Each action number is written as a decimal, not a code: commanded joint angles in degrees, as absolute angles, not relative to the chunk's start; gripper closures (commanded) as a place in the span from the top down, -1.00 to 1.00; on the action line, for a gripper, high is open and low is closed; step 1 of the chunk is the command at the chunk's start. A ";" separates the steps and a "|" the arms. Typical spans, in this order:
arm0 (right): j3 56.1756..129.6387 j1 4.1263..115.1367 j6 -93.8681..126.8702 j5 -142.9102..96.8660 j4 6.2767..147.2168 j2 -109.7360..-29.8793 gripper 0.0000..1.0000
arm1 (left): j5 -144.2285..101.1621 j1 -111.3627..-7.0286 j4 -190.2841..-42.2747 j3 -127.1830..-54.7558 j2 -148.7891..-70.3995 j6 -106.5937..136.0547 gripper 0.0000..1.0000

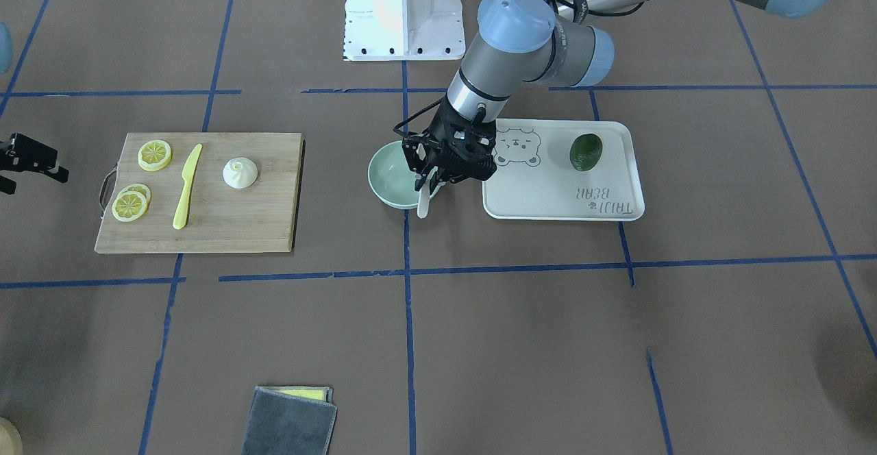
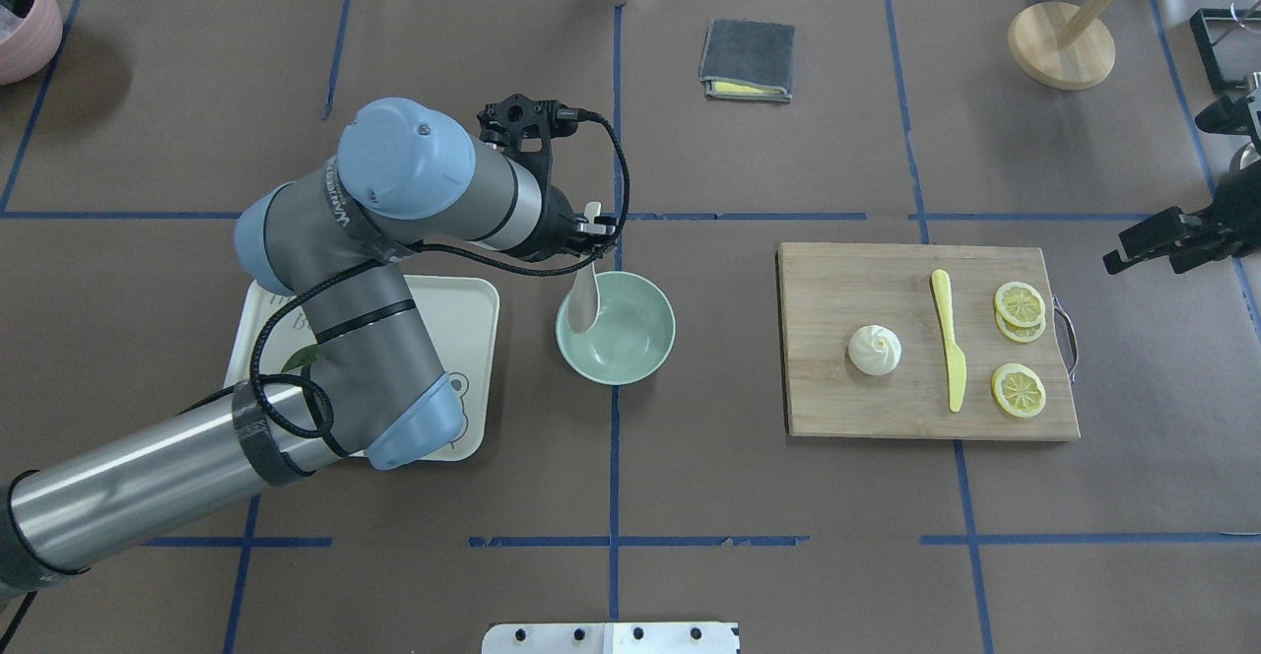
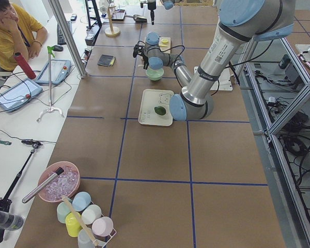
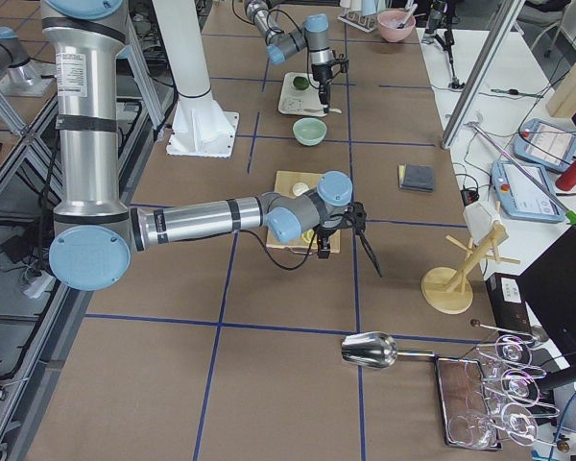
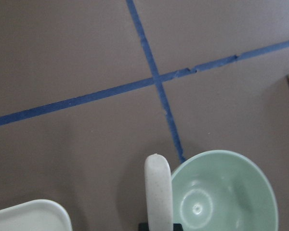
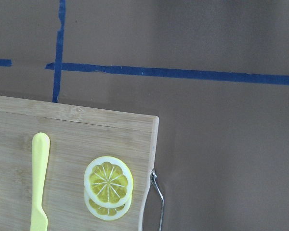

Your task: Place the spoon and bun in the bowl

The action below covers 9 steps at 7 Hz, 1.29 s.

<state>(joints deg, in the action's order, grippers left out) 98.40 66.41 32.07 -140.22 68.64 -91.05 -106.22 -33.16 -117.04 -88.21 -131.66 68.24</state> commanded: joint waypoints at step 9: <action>104.59 47.51 61.99 -125.11 67.24 -81.06 1.00 | -103.80 -39.00 -114.54 -98.86 -120.15 64.13 0.81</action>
